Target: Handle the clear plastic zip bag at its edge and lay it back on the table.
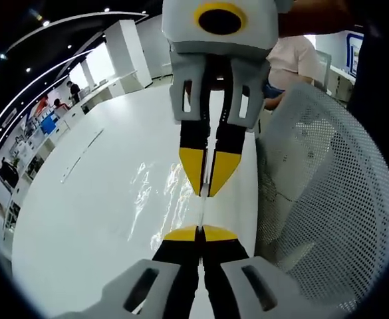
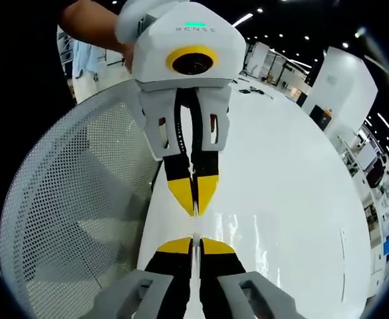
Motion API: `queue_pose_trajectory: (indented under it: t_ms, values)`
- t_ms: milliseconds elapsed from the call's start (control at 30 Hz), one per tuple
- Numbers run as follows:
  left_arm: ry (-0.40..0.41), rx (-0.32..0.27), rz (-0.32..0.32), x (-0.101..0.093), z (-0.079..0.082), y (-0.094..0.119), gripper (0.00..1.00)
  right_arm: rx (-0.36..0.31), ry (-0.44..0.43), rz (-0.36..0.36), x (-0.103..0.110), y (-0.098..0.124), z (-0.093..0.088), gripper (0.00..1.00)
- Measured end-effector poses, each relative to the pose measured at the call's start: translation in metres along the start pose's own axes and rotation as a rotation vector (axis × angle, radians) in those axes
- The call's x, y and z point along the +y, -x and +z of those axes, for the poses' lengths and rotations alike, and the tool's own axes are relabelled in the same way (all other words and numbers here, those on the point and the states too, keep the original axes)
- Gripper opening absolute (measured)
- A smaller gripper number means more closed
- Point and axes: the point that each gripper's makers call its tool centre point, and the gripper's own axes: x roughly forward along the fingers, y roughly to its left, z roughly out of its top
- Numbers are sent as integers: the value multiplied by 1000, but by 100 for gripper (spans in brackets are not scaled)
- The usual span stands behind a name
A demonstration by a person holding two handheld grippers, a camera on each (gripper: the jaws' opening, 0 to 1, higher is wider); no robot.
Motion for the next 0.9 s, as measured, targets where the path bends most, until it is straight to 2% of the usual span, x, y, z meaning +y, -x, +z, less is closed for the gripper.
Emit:
queue_pose_trajectory:
  t_ms: [233,900]
  values:
    - [3,2,4,0,0,-1,0,3,-6,-6,1,3,-5,0]
    - [7,11,27,7,-4,-1,0,41,-54,-27,1,17,-37,0]
